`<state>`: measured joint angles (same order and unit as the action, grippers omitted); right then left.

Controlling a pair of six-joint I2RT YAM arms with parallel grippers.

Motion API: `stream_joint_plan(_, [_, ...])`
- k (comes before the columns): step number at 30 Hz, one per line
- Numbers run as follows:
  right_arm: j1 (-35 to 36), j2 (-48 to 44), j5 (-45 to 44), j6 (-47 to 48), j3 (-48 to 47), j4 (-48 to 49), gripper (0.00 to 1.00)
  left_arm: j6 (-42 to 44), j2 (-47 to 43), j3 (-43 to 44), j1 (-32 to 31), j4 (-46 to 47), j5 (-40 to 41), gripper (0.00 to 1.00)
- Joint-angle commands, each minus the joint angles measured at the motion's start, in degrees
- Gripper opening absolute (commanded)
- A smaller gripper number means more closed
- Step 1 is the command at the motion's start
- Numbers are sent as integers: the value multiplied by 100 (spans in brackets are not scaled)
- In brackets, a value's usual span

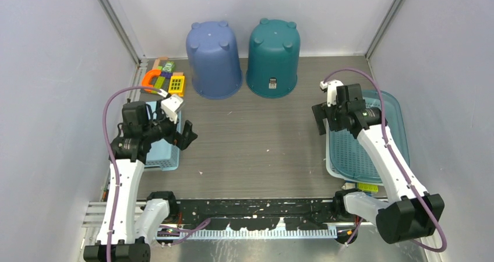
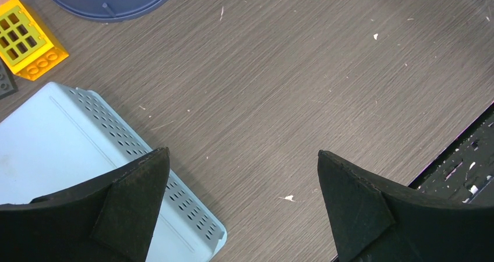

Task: Turn the large container upside down
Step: Pick up the container from the container.

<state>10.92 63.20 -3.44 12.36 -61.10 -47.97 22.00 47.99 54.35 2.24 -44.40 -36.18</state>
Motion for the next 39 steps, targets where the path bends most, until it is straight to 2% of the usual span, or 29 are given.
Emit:
stream_joint_plan(1, [-406,113,-132,-449,81,343,92,-86,-120,-71,-13,198,-199,100])
stream_joint_plan(7, [-605,320,210,-604,239,371,87,-88,-120,-124,-15,256,-203,100])
stream_joint_plan(17, [-854,589,686,-831,409,435,69,-81,-131,-170,-13,306,-172,100])
stream_joint_plan(27, [-933,571,800,-847,363,326,37,-80,-131,-179,-13,332,-183,100])
stream_joint_plan(39, [-934,256,608,-799,168,56,10,-69,-93,-196,-13,362,-177,100])
